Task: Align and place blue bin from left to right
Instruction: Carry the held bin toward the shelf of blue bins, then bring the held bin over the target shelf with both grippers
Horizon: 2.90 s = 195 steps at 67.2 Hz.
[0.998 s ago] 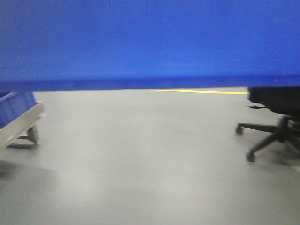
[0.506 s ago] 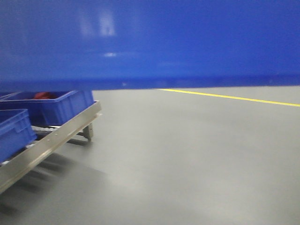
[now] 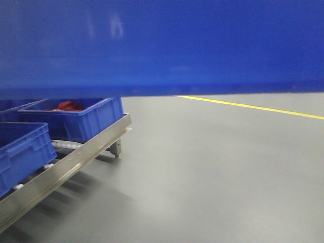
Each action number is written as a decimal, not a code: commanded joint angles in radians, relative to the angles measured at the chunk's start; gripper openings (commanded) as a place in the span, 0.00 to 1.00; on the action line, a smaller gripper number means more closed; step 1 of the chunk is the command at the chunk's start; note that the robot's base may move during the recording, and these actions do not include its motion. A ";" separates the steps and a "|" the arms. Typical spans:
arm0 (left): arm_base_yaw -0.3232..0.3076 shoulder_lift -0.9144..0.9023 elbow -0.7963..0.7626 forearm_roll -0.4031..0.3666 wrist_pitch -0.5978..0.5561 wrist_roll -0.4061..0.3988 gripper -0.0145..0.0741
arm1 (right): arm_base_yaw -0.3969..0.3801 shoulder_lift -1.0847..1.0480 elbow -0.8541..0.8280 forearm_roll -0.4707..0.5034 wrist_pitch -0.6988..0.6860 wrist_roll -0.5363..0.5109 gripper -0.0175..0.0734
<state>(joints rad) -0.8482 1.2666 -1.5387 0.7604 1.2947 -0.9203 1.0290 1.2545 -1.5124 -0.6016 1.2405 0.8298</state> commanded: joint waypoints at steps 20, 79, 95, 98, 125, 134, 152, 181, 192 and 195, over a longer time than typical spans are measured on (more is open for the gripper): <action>-0.011 -0.010 -0.008 0.035 -0.074 -0.005 0.04 | 0.006 -0.014 -0.008 -0.028 -0.098 -0.003 0.12; -0.011 -0.010 -0.008 0.035 -0.074 -0.005 0.04 | 0.006 -0.014 -0.008 -0.028 -0.098 -0.003 0.12; -0.011 -0.010 -0.008 0.035 -0.074 -0.005 0.04 | 0.006 -0.014 -0.008 -0.028 -0.098 -0.003 0.12; -0.011 -0.010 -0.008 0.035 -0.074 -0.005 0.04 | 0.006 -0.014 -0.008 -0.028 -0.098 -0.003 0.12; -0.011 -0.010 -0.008 0.035 -0.074 -0.005 0.04 | 0.006 -0.014 -0.008 -0.028 -0.098 -0.003 0.12; -0.011 -0.010 -0.008 0.035 -0.074 -0.005 0.04 | 0.006 -0.014 -0.008 -0.028 -0.098 -0.003 0.12; -0.011 -0.010 -0.008 0.035 -0.074 -0.005 0.04 | 0.006 -0.014 -0.008 -0.028 -0.098 -0.003 0.12; -0.011 -0.010 -0.008 0.035 -0.074 -0.005 0.04 | 0.006 -0.014 -0.008 -0.028 -0.098 -0.003 0.12; -0.011 -0.010 -0.008 0.035 -0.074 -0.005 0.04 | 0.006 -0.014 -0.008 -0.028 -0.098 -0.003 0.12; -0.011 -0.010 -0.008 0.035 -0.074 -0.005 0.04 | 0.006 -0.014 -0.008 -0.028 -0.098 -0.003 0.12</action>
<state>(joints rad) -0.8482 1.2666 -1.5387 0.7604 1.2925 -0.9203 1.0290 1.2545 -1.5124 -0.6021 1.2384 0.8298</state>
